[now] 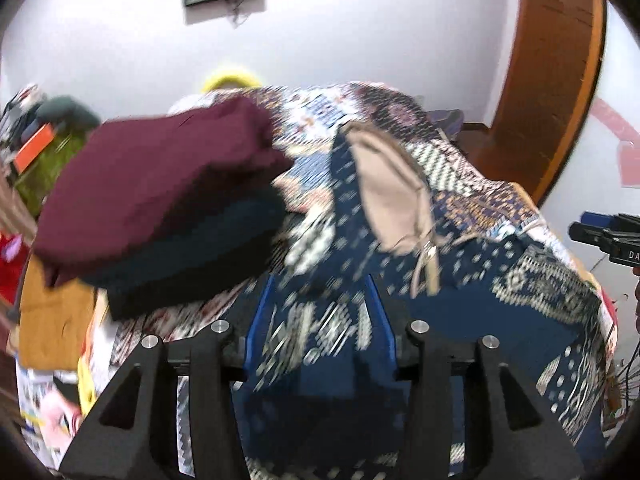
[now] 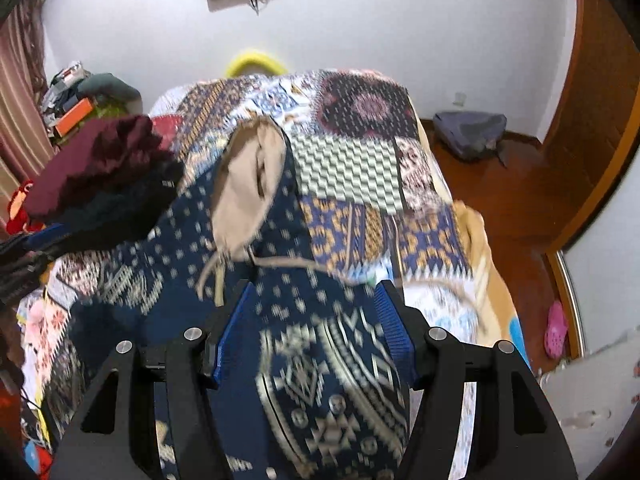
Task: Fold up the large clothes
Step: 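Move both grippers toward the beige hood of the hoodie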
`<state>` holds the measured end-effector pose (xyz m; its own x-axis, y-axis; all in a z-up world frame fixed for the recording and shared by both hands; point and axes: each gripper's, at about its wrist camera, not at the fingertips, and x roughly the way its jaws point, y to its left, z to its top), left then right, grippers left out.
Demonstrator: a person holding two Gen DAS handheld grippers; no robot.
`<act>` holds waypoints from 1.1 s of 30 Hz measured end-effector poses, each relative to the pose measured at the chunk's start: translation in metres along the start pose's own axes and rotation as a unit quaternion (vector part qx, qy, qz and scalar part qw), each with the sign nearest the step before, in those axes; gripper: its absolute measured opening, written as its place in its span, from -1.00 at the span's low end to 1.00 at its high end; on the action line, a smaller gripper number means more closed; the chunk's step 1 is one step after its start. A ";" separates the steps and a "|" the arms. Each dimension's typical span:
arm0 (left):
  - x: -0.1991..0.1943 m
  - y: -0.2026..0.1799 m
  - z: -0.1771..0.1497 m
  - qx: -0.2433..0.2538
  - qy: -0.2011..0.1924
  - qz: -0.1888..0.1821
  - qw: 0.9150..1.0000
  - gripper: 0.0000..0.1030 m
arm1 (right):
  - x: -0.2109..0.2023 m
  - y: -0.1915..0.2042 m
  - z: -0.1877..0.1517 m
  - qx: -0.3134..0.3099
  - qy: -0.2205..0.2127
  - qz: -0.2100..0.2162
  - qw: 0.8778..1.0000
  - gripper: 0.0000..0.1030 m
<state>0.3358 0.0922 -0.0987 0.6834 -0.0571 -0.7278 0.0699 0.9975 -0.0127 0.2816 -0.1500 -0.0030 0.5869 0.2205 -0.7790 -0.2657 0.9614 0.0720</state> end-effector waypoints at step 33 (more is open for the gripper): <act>0.243 -0.011 0.069 -0.042 0.113 -0.004 0.993 -0.11 | 0.230 -0.003 0.070 0.038 0.136 0.015 0.990 -0.85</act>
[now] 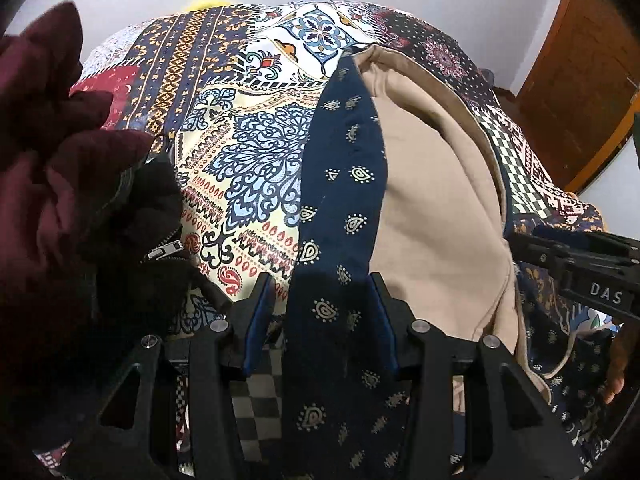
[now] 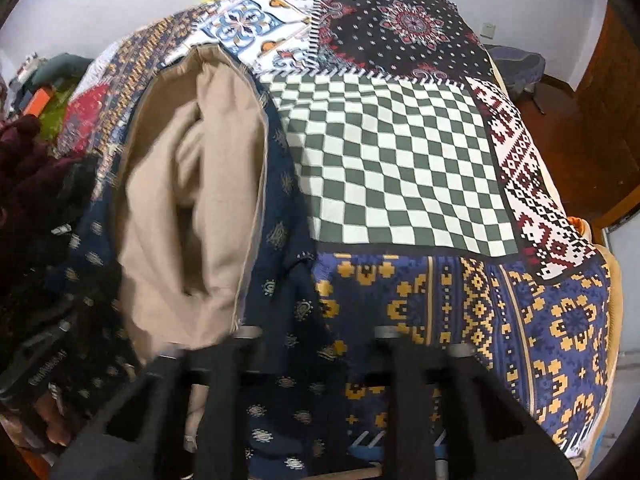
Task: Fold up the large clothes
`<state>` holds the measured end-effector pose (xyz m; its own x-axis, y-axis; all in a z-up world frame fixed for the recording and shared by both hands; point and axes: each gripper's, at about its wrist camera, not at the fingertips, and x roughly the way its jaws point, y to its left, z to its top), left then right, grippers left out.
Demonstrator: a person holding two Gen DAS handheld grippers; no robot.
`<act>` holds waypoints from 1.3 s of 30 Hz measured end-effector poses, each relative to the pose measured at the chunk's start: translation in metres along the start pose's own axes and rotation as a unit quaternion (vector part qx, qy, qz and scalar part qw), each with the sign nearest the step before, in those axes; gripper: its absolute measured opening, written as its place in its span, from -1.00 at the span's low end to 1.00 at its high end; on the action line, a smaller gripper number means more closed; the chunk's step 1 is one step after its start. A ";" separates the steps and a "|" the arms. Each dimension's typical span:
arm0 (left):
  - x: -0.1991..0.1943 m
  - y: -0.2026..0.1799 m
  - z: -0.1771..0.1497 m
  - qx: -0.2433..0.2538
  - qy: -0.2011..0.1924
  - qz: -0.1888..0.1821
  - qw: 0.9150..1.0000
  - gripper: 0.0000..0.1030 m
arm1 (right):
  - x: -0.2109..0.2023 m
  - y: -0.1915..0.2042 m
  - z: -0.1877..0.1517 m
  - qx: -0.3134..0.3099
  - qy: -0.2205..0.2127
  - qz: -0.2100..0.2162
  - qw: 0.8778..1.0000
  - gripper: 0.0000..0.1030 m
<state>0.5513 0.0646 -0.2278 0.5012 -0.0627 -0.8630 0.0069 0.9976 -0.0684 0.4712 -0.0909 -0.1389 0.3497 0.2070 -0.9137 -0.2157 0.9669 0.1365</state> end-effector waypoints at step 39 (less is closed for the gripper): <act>-0.083 -0.005 -0.018 0.043 -0.047 -0.047 0.997 -0.84 | -0.098 0.020 -0.019 -0.016 -0.089 0.044 0.995 -0.87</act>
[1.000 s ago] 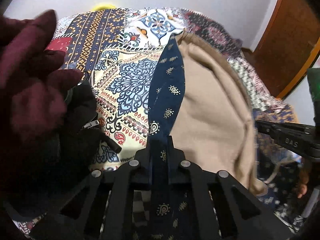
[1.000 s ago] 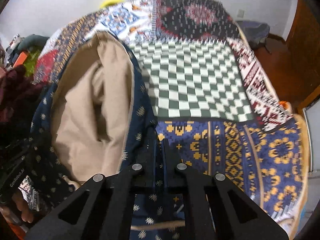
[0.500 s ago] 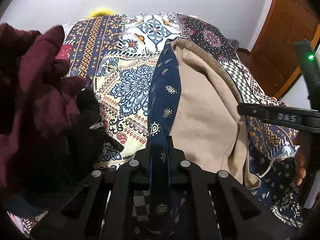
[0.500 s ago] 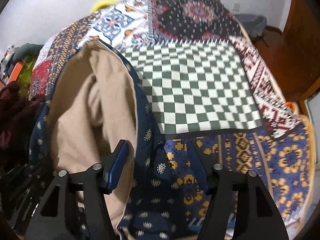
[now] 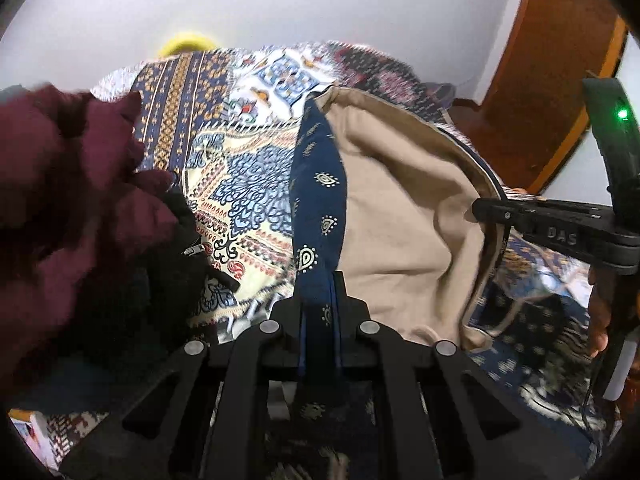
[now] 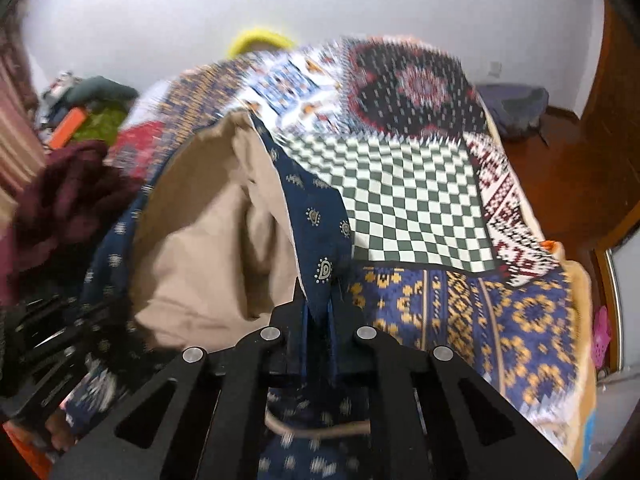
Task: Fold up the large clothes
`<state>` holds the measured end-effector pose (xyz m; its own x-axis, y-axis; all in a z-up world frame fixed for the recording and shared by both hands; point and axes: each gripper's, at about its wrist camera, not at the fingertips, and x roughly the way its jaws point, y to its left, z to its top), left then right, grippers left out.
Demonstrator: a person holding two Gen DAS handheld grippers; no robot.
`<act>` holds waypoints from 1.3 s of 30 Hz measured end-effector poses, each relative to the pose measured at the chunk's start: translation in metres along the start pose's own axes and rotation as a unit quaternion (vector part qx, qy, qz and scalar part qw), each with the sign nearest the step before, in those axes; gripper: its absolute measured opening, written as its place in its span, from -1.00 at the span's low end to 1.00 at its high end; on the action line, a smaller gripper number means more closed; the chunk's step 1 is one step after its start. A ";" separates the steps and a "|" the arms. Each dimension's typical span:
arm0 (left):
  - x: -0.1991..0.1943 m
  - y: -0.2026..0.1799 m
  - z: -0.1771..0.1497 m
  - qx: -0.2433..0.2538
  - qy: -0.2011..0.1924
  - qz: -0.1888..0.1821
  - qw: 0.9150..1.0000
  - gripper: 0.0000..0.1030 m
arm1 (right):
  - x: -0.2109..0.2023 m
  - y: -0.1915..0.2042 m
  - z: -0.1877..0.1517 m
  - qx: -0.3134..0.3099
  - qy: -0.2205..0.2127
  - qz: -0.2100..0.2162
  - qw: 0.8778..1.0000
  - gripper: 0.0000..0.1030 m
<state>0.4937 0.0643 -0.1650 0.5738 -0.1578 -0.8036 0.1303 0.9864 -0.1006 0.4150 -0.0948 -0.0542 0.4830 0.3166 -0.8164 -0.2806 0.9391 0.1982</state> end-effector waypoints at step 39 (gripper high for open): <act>-0.113 0.009 -0.178 -0.005 0.045 0.031 0.998 -0.32 | -0.113 0.001 -0.160 -0.040 -0.012 -0.036 0.998 -0.23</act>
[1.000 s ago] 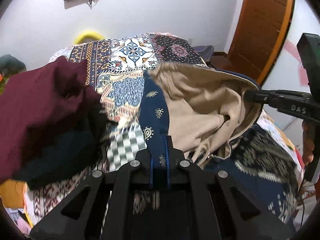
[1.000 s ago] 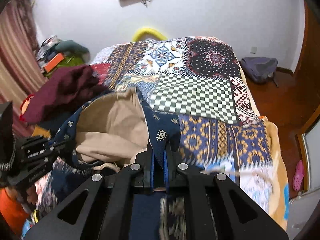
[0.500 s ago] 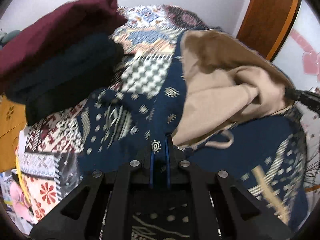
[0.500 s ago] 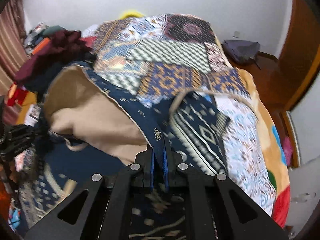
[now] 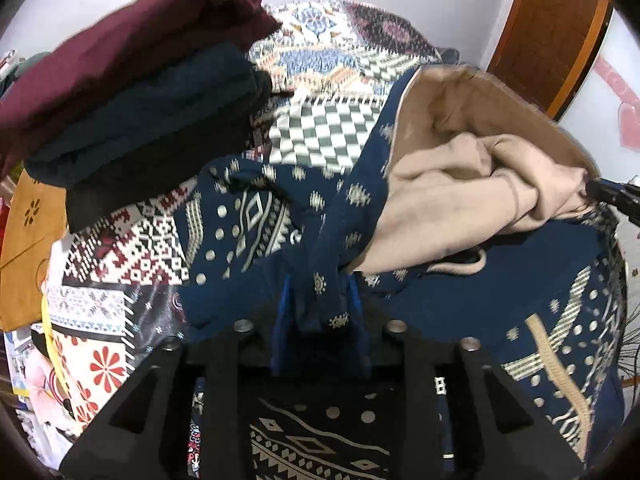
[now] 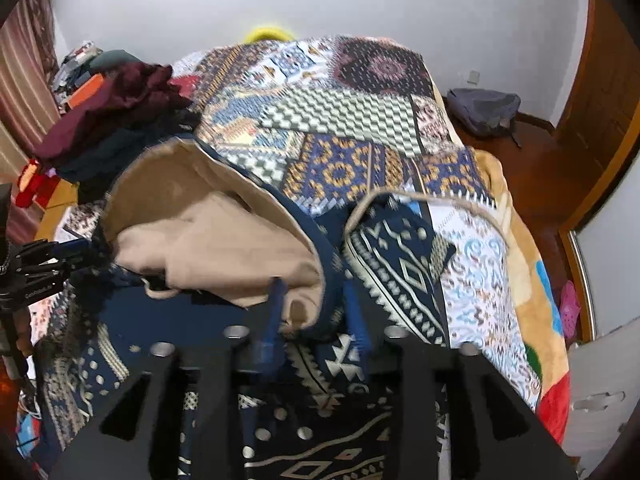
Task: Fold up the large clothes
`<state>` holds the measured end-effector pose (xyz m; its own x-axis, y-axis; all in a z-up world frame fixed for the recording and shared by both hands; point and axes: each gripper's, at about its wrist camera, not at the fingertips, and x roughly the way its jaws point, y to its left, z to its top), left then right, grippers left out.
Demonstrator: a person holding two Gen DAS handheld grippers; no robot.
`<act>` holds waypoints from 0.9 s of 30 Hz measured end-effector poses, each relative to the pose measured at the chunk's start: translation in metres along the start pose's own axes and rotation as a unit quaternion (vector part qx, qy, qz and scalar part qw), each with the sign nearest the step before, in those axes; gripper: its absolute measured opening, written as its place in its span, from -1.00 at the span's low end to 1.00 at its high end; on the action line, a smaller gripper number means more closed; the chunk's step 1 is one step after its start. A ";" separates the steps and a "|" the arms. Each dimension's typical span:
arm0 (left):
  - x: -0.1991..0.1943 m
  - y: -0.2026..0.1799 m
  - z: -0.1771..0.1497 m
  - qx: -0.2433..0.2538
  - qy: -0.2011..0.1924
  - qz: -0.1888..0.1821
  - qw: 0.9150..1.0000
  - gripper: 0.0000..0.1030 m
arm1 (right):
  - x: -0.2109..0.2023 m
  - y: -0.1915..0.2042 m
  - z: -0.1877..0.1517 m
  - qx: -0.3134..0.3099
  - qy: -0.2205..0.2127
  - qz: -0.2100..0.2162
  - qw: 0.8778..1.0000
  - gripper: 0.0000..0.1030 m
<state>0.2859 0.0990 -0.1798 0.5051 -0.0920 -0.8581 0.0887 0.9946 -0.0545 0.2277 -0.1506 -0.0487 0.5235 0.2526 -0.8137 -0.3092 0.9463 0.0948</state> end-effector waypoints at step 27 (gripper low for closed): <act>0.060 -0.047 0.100 0.052 -0.012 -0.048 0.997 -0.12 | 0.091 0.028 0.067 -0.016 0.041 0.088 0.995 -0.19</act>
<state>0.3977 0.0418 -0.1781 0.5105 -0.1899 -0.8386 0.2252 0.9708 -0.0827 0.3195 -0.0880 -0.0819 0.3932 0.3954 -0.8301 -0.4158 0.8817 0.2230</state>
